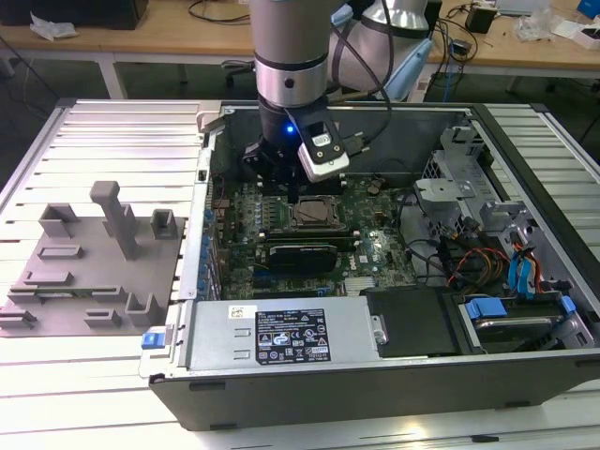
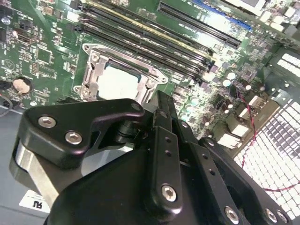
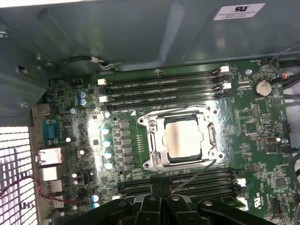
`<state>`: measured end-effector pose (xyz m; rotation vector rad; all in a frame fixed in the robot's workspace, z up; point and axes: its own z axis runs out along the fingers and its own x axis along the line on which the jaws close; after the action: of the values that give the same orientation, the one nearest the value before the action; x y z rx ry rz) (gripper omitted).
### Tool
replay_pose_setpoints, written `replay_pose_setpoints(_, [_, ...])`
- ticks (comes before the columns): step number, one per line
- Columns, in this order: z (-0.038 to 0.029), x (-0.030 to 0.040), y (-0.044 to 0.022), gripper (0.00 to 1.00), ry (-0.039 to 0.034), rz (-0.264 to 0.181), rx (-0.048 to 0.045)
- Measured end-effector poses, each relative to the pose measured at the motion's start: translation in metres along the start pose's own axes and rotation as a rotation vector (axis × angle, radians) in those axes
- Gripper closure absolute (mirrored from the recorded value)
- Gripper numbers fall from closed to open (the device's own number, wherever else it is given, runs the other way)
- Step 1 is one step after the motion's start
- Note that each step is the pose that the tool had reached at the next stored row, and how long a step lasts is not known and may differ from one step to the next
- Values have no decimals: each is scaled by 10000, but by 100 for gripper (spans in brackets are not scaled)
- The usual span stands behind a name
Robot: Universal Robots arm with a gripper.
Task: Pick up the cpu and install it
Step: 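Install the second cpu locking lever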
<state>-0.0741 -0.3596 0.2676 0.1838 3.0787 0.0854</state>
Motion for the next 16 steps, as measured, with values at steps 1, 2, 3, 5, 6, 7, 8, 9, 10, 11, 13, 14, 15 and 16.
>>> replay_pose_setpoints(1, [2,-24,3,89,0,6,0])
replay_pose_setpoints(2, [6,-75,9,89,-1,19,1])
replay_pose_setpoints(3, [9,-108,13,89,-1,24,1])
replay_pose_setpoints(5, [14,-176,21,89,-2,37,2])
replay_pose_setpoints(6, [17,-212,25,89,-3,46,2])
replay_pose_setpoints(7, [19,-246,29,89,-3,52,2])
replay_pose_setpoints(8, [22,-275,32,89,-3,58,2])
replay_pose_setpoints(9, [25,-317,37,89,-3,68,3])
replay_pose_setpoints(10, [28,-348,41,89,-4,73,3])
replay_pose_setpoints(11, [30,-380,45,89,-4,78,3])
replay_pose_setpoints(13, [41,-430,47,89,-5,100,5])
replay_pose_setpoints(14, [45,-436,42,89,-5,105,7])
replay_pose_setpoints(15, [55,-442,22,89,-6,112,5])
replay_pose_setpoints(16, [59,-443,11,89,-6,115,5])
